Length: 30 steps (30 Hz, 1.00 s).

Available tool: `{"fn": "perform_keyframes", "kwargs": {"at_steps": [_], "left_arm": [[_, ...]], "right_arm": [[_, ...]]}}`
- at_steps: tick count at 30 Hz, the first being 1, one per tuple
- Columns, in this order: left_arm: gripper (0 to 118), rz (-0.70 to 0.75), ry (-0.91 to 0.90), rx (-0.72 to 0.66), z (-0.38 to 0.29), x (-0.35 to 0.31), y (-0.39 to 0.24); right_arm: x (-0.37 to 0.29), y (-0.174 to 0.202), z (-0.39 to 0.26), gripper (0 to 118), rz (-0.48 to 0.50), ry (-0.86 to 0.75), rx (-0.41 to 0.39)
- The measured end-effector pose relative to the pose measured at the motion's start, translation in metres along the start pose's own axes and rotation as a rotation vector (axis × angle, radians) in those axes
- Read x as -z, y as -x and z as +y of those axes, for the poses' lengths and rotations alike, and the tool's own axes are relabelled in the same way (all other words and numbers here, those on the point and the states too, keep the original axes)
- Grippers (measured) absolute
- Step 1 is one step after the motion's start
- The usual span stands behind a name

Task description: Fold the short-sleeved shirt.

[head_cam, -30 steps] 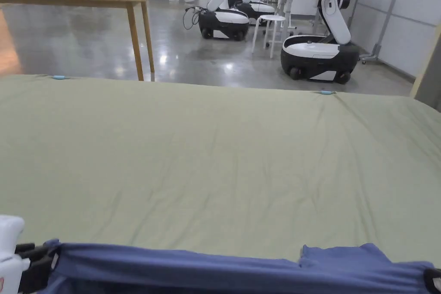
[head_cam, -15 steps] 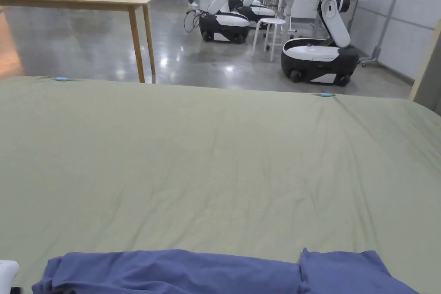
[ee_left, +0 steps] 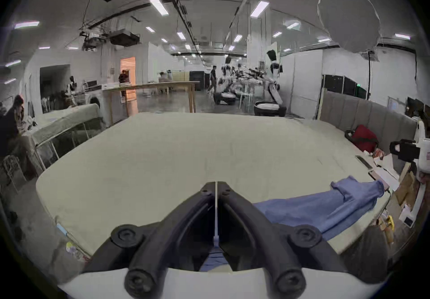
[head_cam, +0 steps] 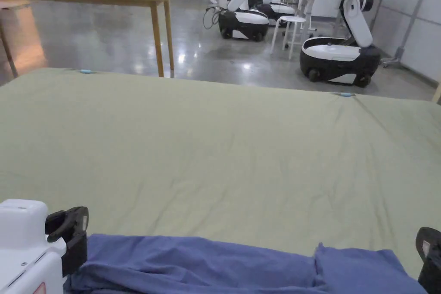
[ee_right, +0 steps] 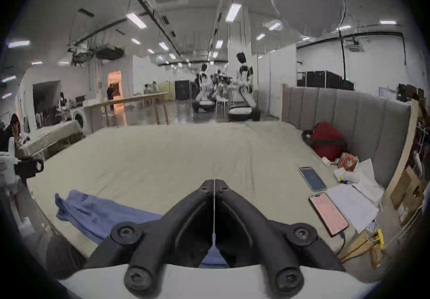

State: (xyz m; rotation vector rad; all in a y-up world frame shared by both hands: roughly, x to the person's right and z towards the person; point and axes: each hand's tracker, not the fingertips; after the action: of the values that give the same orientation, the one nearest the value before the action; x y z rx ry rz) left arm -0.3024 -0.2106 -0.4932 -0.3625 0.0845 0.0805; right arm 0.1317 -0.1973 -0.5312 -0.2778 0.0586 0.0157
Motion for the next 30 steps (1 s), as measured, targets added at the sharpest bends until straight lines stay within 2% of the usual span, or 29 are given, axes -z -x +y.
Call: {"fn": "perform_keyframes", "kwargs": {"at_steps": [3,8,13,14,18,19,20,22,23,24,25,30], "left_arm": [[0,0.017,0.042,-0.027,0.004,0.004,0.023],[0,-0.041,0.191,-0.231,0.0,0.02,0.081],[0,-0.198,0.412,-0.459,-0.013,0.054,0.137],[0,-0.235,0.462,-0.507,-0.017,0.063,0.148],[3,-0.35,0.638,-0.619,-0.035,0.098,0.172],[12,-0.375,0.661,-0.64,-0.04,0.106,0.174],[36,-0.38,0.689,-0.648,-0.043,0.114,0.175],[118,-0.409,0.747,-0.647,-0.051,0.128,0.175],[116,-0.443,0.775,-0.64,-0.056,0.134,0.172],[114,-0.457,0.694,-0.692,-0.055,0.136,0.171],[115,-0.473,0.743,-0.7,-0.059,0.137,0.171],[113,-0.568,0.77,-0.741,-0.062,0.157,0.16]], "right_arm": [[-0.008,0.014,-0.002,2,0.003,-0.03,-0.004],[-0.022,0.037,-0.002,2,-0.015,-0.119,-0.06],[-0.03,0.05,-0.004,2,-0.008,-0.136,-0.109],[-0.03,0.072,0.0,2,-0.003,-0.134,-0.119],[-0.03,0.081,-0.006,2,0.01,-0.116,-0.137],[-0.029,0.082,-0.007,2,0.008,-0.112,-0.141],[-0.029,0.083,-0.008,2,0.005,-0.108,-0.144],[-0.026,0.085,-0.01,2,0.002,-0.101,-0.145],[-0.024,0.086,-0.011,2,-0.003,-0.088,-0.146],[-0.022,0.086,-0.011,2,-0.005,-0.077,-0.146],[-0.02,0.086,-0.012,2,-0.007,-0.071,-0.145],[-0.015,0.082,-0.013,2,-0.008,-0.046,-0.137]]}}
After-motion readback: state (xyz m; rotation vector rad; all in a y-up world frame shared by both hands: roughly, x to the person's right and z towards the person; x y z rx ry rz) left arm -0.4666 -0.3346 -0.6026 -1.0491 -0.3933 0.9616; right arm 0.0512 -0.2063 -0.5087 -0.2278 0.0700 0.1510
